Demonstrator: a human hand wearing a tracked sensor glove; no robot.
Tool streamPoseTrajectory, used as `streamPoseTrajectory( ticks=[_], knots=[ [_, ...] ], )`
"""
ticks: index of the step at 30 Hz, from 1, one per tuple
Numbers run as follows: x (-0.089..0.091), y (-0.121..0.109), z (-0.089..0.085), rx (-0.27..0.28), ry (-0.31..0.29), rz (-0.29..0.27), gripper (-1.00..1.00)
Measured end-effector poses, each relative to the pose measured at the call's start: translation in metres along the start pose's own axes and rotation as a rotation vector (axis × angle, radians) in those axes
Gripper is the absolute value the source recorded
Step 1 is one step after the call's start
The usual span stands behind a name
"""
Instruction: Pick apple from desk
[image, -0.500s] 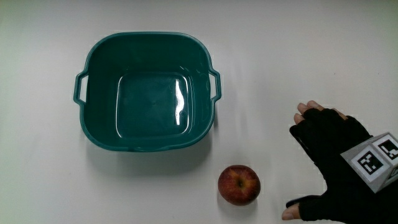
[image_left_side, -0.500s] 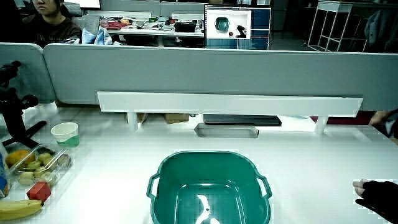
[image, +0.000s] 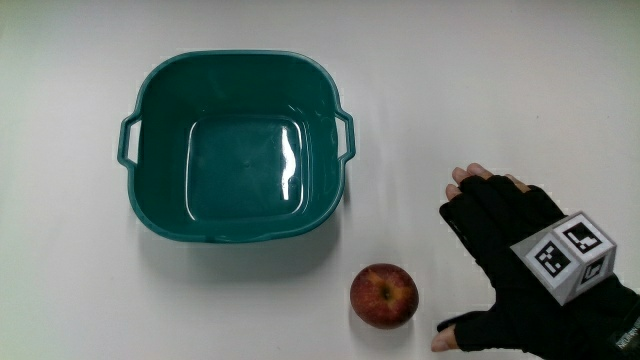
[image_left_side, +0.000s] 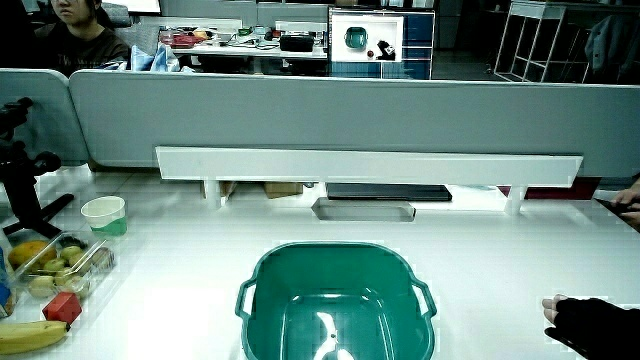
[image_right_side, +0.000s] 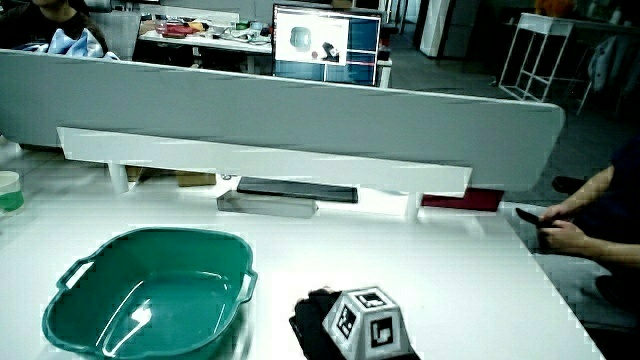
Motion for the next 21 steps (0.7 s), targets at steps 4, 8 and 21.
streamPoseTrajectory(
  ticks=[4, 8, 21],
  knots=[
    [-0.006, 0.005, -0.001, -0.015, 0.006, 0.009, 0.00],
    [-0.006, 0.011, -0.009, -0.026, 0.004, 0.008, 0.00],
    [-0.020, 0.034, -0.026, -0.088, 0.005, 0.018, 0.00]
  ],
)
